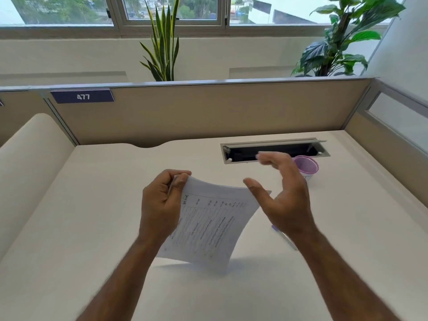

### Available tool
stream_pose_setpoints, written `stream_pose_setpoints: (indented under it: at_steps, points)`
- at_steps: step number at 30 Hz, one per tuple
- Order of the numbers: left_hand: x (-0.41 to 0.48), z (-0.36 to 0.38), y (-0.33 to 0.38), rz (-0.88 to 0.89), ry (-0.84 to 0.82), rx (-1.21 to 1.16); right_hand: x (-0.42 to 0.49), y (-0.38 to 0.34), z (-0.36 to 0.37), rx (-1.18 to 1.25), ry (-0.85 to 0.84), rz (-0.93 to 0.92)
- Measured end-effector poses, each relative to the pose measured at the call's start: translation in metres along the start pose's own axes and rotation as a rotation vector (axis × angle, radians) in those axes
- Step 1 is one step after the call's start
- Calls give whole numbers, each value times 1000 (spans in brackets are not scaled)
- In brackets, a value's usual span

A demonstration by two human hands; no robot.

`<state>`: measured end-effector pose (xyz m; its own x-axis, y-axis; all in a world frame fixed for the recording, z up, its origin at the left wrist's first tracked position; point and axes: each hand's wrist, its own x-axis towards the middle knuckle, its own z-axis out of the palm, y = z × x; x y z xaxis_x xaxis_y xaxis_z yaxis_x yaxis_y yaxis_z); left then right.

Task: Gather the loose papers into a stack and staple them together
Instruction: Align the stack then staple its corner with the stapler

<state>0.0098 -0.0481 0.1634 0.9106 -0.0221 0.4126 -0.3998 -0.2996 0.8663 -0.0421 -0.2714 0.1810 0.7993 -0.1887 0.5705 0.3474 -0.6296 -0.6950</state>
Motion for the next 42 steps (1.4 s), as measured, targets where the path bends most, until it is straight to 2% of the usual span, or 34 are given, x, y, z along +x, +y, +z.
stream_pose_setpoints:
  at_steps: [3, 5, 7, 11, 16, 20, 22, 23, 25, 27, 30, 33, 38, 40, 42]
  points:
    - [3, 7, 16, 71, -143, 65, 18, -31, -1, -197, -464, 24]
    - [4, 11, 24, 83, -196, 83, 15, -35, 11, -222, -610, 69]
    - [6, 13, 26, 31, -206, 37, 10, -29, 17, -60, -555, 129]
    - [0, 11, 18, -126, -246, -37, -1, -10, 12, 379, -436, 449]
    - [-17, 20, 9, -197, -293, 66, -32, 11, 22, 600, -406, 687]
    - [-18, 30, 2, -227, -303, 106, -42, 24, 19, 665, -406, 773]
    - [-15, 33, -1, -239, -303, 116, -40, 43, 15, 588, -326, 762]
    - [-14, 34, -3, -248, -305, 121, -41, 61, 13, 474, -274, 744]
    - [-10, 35, -6, -272, -306, 120, -48, 107, 8, 40, -223, 697]
    - [-7, 36, -8, -297, -301, 113, -62, 152, 3, -405, -271, 690]
    - [-5, 39, -11, -326, -312, 98, -84, 193, 2, -630, -403, 785]
    - [-4, 39, -14, -344, -312, 80, -103, 211, 10, -713, -541, 752]
    - [-3, 40, -19, -377, -300, 22, -109, 216, 24, -632, -431, 684]
    - [-3, 39, -19, -380, -300, -3, -105, 213, 25, -461, -368, 753]
    - [-2, 38, -19, -367, -305, 0, -94, 203, 23, -70, -222, 927]
